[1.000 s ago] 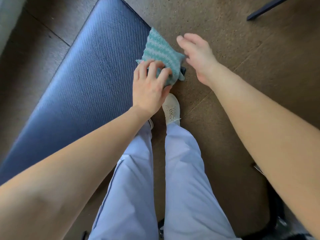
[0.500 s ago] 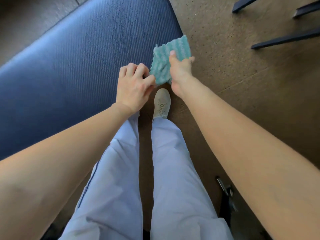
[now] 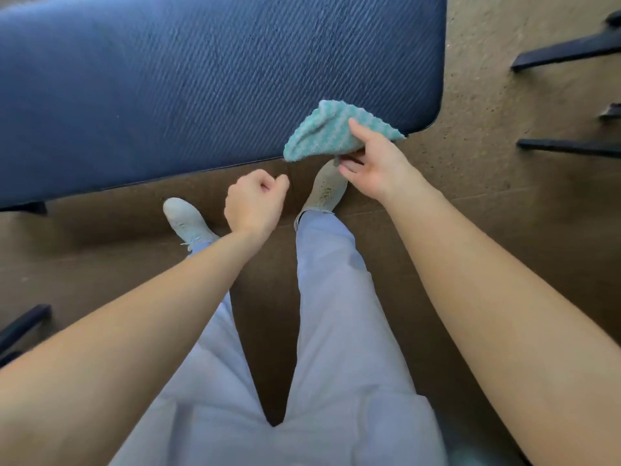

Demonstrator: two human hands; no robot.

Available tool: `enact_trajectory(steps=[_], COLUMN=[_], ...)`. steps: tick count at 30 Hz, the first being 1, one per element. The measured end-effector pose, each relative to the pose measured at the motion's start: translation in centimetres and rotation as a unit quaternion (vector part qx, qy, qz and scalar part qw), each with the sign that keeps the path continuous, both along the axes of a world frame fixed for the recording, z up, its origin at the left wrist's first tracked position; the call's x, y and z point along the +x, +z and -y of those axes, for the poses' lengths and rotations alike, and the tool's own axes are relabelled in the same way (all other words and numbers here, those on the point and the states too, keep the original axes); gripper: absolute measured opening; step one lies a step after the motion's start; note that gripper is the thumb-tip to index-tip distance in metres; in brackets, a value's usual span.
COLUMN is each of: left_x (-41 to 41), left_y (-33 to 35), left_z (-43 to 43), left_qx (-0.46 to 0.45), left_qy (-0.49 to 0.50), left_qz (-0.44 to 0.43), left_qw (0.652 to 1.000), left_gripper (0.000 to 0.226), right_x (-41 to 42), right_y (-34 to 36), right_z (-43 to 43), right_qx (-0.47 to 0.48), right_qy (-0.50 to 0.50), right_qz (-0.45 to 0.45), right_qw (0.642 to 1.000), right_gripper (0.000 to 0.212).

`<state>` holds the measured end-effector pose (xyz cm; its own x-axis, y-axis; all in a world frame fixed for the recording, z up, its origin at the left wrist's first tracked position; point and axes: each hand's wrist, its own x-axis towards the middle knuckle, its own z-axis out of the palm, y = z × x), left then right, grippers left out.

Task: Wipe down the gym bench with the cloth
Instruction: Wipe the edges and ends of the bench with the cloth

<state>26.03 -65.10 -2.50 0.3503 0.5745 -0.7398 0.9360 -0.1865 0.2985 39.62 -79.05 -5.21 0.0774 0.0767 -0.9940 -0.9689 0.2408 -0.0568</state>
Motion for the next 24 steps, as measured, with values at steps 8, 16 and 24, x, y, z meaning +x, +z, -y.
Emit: enact_trajectory(steps=[8, 16, 24], left_x=[5.9, 7.7, 2.7], left_y=[-2.1, -3.2, -1.8], left_z=[5.1, 2.7, -3.1], left_qx=[-0.497, -0.374, -0.32], left_qy=[0.511, 0.613, 0.631], left_qz=[0.087, 0.118, 0.12], left_qw=[0.696, 0.686, 0.697], left_gripper=[0.082, 0.062, 0.039], right_x=[0.5, -0.6, -4.5], right_y=[0.9, -1.0, -1.4], right_z=[0.4, -3.1, -8.7], right_qx=[0.01, 0.001, -0.01], right_qy=[-0.034, -0.069, -0.019], right_qz=[0.017, 0.01, -0.002], right_qw=[0.999, 0.998, 1.0], right_gripper=[0.043, 0.038, 0.047])
